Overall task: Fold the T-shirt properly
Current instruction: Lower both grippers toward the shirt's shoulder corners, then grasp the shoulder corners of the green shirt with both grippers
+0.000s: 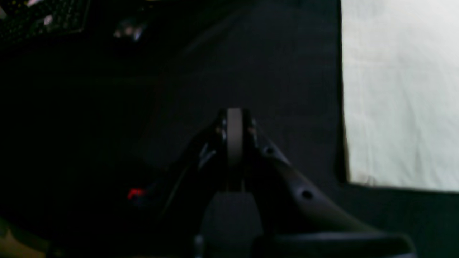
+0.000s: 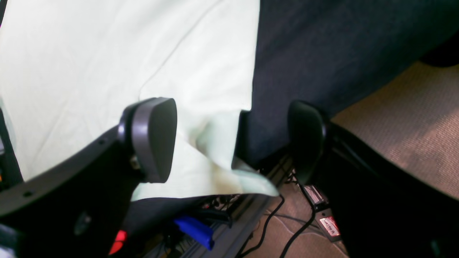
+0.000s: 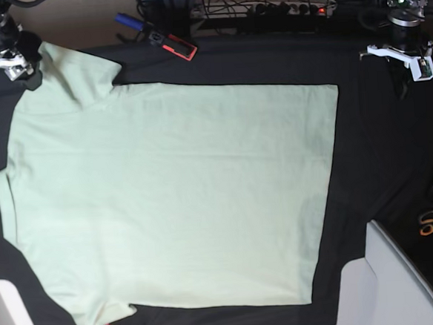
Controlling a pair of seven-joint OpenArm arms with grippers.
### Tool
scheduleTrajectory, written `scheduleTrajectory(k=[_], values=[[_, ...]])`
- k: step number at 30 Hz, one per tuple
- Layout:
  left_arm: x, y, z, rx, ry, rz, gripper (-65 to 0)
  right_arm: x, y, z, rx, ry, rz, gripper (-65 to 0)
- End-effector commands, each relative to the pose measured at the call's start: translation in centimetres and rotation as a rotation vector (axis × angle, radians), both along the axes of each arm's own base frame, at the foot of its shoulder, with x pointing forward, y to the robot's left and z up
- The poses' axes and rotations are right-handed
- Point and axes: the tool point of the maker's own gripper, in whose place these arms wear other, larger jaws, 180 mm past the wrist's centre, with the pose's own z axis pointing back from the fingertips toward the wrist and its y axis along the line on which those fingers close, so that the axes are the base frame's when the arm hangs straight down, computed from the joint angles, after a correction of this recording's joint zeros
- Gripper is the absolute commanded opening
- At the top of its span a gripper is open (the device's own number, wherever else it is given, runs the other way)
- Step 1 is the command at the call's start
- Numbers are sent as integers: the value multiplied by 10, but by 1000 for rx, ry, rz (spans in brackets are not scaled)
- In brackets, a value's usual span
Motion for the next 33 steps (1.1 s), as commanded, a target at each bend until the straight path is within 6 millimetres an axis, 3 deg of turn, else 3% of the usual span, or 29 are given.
scheduleTrajectory(k=[1,23,24,26,30,33], values=[[3,4,9,12,-34,-2,-650,3,-6,8,-15,-29,-2,-207],[-6,-2,-1,-20,-25,33,-650,12,14,-9,79,12,28,-213],[-6,-2,-1,-20,-26,33,-650,12,14,-9,79,12,28,-235],[-6,-2,-1,-21,-27,34,-650,12,14,-9,79,12,28,-340],[-6,-2,-1,-21,-27,34,-650,12,14,-9,80,13,26,-635],[-5,-2,0,-21,-28,33,-650,11,15,-12,89,20,22,-625]])
